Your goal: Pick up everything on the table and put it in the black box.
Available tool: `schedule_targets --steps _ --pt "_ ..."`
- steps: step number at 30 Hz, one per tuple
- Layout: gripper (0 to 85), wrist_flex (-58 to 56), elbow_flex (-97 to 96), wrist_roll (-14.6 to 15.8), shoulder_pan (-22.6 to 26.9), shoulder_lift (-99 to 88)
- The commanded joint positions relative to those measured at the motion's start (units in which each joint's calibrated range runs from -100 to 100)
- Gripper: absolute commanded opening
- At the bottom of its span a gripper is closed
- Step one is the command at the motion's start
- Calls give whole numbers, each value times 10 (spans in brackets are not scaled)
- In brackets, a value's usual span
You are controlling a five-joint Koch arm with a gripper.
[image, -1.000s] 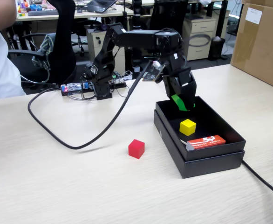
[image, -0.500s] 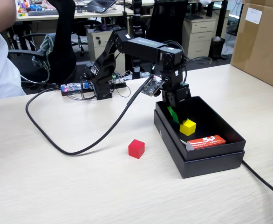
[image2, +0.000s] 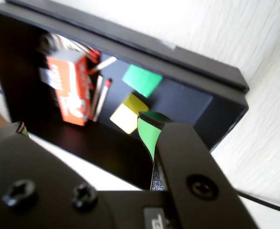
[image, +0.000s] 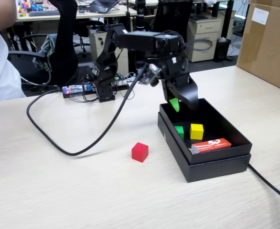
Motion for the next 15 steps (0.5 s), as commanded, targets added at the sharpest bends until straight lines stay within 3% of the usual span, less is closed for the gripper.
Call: schedule_targets --steps 1,15 --pt "460 -4 40 -21 -16 -79" --pt "488 -4 -94 -33 -102 -55"
